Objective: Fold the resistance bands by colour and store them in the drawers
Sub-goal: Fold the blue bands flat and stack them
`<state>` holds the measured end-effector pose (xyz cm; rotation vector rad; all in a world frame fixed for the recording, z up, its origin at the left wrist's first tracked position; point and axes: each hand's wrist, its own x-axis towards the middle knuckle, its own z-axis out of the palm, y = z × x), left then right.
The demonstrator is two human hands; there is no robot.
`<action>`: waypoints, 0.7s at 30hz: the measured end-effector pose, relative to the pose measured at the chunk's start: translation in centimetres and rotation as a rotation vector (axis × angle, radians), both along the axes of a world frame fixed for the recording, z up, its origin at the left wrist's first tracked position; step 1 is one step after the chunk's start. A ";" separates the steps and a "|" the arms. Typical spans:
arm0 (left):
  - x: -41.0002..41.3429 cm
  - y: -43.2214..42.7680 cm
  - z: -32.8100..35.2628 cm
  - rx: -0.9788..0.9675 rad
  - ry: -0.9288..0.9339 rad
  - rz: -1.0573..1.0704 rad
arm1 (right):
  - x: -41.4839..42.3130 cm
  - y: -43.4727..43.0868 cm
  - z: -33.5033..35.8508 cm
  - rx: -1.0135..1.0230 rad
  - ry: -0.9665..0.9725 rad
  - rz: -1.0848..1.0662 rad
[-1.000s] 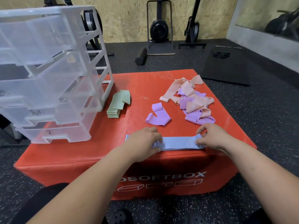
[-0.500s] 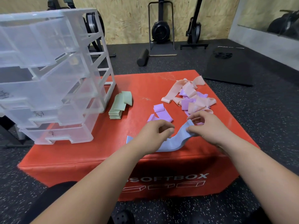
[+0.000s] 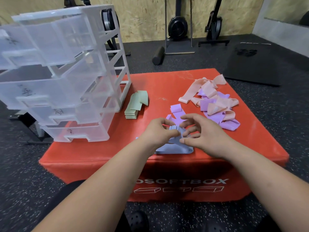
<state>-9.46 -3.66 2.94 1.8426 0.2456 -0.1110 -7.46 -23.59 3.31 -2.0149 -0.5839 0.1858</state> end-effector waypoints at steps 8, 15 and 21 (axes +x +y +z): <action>-0.1 4.5 0.8 -0.040 0.031 0.113 | 1.3 1.8 -2.2 -0.404 -0.118 0.137; -0.9 9.3 0.1 -0.037 0.103 0.190 | 1.8 4.1 -3.6 -0.462 -0.199 0.150; -2.2 11.4 -1.3 0.098 0.112 0.231 | 1.5 6.2 -4.2 -0.550 -0.351 0.220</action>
